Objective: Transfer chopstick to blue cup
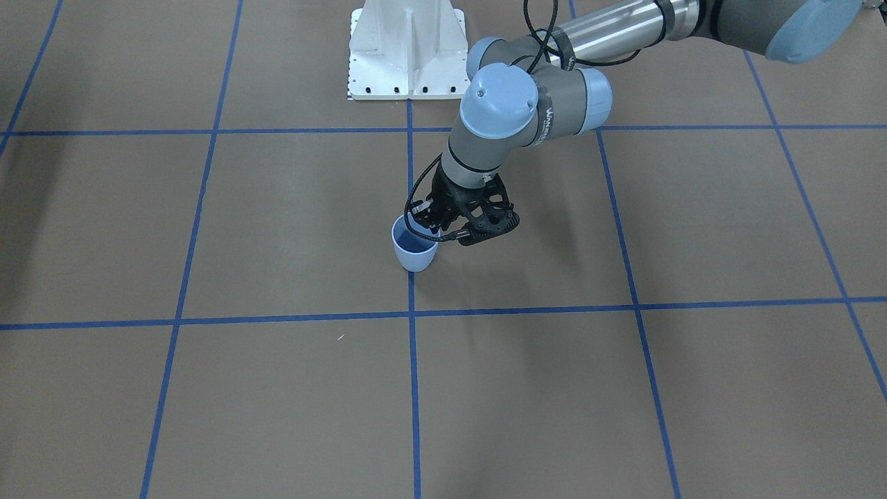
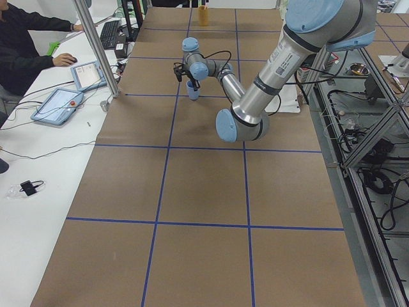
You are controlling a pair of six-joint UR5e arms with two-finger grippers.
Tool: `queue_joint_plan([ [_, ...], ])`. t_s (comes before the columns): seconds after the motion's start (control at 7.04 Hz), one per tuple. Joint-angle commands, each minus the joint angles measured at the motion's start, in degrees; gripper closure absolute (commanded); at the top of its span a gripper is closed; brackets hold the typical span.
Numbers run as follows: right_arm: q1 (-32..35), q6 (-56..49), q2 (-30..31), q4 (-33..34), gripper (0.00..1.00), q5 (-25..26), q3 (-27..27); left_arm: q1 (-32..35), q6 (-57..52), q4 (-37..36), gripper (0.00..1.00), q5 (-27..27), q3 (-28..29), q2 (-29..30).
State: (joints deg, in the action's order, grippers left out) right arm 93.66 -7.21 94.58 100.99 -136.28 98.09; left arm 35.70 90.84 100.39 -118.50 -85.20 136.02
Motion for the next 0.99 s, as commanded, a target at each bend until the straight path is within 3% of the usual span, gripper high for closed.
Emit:
queue_joint_plan([
  [0.0, 0.03, 0.00, -0.18, 0.00, 0.00, -0.04, 0.08, -0.97, 0.22, -0.19, 0.02, 3.09, -2.14, -0.14],
  [0.28, -0.32, -0.26, -1.75, 0.00, 0.00, 0.92, 0.78, 1.37, -0.57, -11.72, 0.02, 1.88, -14.58, -1.20],
  [0.57, -2.33, 0.61, -7.80, 0.95, 0.00, 8.96, 0.43, 3.50, -0.57, -16.35, 0.02, 0.55, -19.20, -1.46],
  [0.85, -2.25, -0.08, -7.73, 2.99, 0.00, 5.78, 0.17, 6.65, -6.33, -20.82, 0.02, 0.29, -24.46, -4.70],
])
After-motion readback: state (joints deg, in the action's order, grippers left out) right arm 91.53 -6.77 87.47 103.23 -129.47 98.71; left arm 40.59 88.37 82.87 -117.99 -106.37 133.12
